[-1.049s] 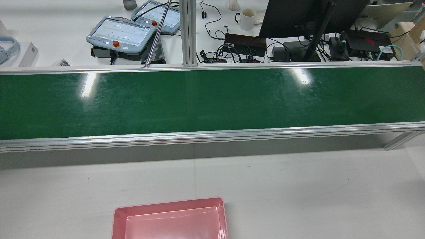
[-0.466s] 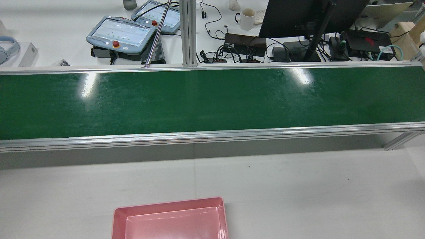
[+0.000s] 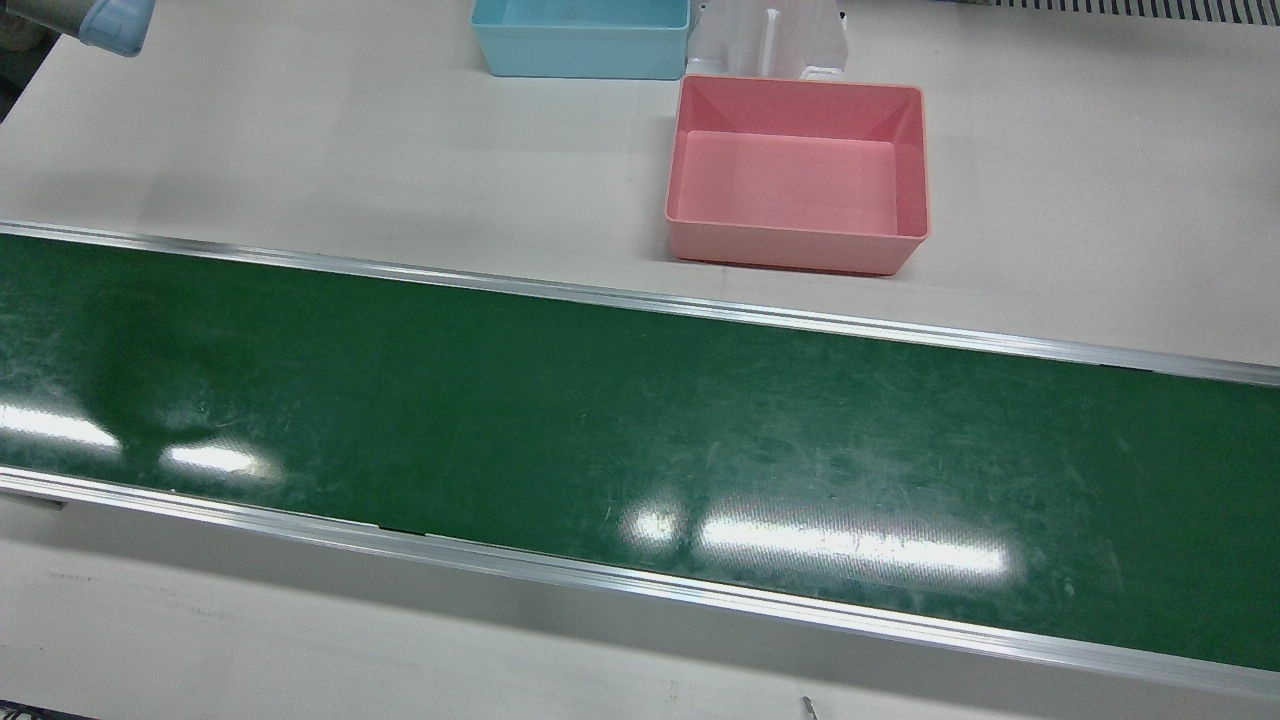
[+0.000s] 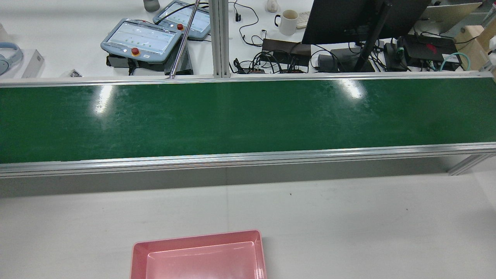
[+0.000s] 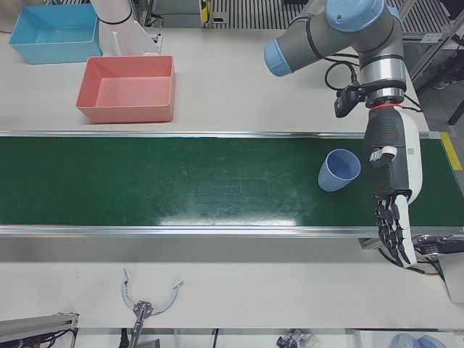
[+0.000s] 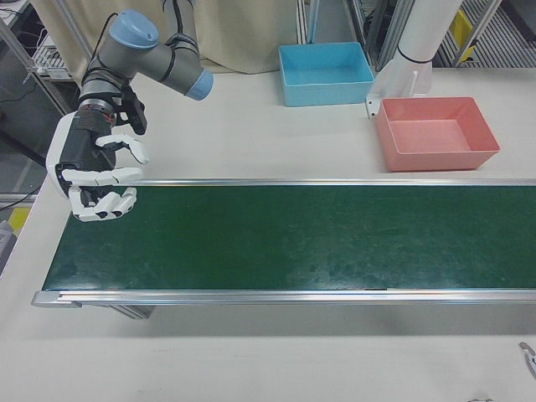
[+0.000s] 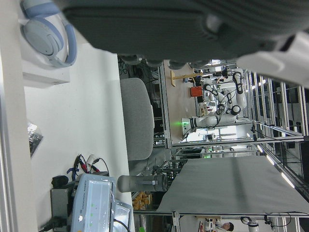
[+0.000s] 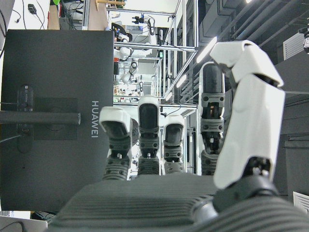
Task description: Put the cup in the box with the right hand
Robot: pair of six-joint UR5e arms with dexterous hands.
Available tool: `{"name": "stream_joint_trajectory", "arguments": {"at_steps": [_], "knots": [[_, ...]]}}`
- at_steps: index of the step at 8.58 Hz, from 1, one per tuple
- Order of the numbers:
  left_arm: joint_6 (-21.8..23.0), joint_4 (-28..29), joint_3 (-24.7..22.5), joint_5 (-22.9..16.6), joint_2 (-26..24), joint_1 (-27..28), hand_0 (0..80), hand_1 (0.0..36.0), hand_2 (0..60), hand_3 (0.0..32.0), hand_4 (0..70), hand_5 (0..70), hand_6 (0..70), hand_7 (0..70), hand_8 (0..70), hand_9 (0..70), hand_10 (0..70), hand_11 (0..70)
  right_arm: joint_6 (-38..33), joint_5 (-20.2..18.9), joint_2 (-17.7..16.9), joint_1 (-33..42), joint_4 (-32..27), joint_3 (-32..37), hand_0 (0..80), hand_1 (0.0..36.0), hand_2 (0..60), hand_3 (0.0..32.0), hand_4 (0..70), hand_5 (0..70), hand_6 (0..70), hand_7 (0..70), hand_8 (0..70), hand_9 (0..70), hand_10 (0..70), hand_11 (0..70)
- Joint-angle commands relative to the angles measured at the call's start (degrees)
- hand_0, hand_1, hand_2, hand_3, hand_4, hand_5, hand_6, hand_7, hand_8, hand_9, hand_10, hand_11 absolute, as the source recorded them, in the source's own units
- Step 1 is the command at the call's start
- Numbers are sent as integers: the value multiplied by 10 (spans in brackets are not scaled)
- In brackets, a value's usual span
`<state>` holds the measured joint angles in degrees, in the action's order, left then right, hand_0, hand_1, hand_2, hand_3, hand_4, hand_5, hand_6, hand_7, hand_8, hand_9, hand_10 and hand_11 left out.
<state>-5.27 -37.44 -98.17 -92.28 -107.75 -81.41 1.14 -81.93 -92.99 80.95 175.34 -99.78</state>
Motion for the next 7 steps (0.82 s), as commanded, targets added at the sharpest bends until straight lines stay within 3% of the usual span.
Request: {"name": "stream_joint_trajectory", "arguments": {"at_steps": [1,7], "knots": [[0,0,0,0,0,0,0,0,0,0,0,0,0,0,0,0,0,0,0,0,0,-1,0,1,545,216,324,0,607,122,229,700,392,567,483,686],[0,0,0,0,0,-1,0,0,0,0,0,0,0,0,0,0,0,0,0,0,0,-1,0,0,547,217,319,0,617,122,230,700,392,568,483,686]]}}
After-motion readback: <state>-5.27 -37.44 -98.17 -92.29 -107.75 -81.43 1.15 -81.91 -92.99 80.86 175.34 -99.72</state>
